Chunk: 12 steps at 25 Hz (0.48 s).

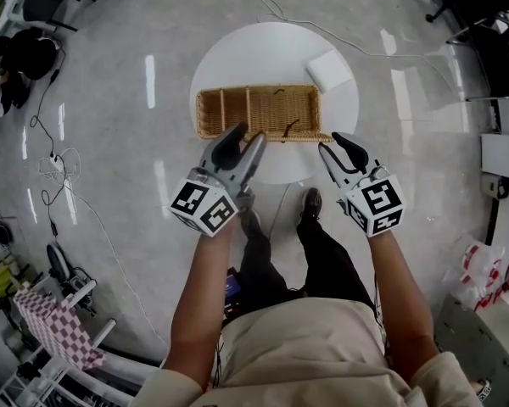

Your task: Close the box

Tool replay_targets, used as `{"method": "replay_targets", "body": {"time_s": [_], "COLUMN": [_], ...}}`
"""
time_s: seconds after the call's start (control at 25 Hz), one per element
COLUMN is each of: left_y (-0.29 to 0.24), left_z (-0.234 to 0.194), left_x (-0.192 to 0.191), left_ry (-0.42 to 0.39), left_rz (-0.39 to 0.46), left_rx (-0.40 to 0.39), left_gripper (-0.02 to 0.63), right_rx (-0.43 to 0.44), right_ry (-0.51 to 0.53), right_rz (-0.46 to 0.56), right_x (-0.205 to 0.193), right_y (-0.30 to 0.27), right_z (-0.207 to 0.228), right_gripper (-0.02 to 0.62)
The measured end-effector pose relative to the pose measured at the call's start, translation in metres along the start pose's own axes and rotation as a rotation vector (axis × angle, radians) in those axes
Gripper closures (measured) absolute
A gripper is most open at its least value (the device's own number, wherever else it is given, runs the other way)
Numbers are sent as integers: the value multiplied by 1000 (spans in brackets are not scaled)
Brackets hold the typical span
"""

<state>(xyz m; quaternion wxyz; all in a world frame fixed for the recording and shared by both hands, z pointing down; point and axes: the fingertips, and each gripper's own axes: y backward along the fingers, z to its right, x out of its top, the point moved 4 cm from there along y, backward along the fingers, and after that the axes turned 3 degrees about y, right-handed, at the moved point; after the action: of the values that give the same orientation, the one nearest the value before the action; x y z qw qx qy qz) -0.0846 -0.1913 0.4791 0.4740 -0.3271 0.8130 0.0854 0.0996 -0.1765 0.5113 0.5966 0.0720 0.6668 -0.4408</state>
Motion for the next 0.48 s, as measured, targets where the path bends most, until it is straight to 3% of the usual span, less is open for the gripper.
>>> {"method": "replay_targets", "body": {"time_s": [0.16, 0.48], "left_y": [2, 0], "left_z": [-4, -6], "left_x": [9, 20], "left_ry": [-49, -80], "left_rz": [-33, -17], "left_rx": [32, 10], "left_gripper": [443, 443], "right_rx": [-14, -24], "right_ry": [-5, -15], "right_rz": [-13, -44], "right_x": [5, 13], "right_y": [-10, -22], "right_z": [7, 18], "right_gripper": [479, 483]}}
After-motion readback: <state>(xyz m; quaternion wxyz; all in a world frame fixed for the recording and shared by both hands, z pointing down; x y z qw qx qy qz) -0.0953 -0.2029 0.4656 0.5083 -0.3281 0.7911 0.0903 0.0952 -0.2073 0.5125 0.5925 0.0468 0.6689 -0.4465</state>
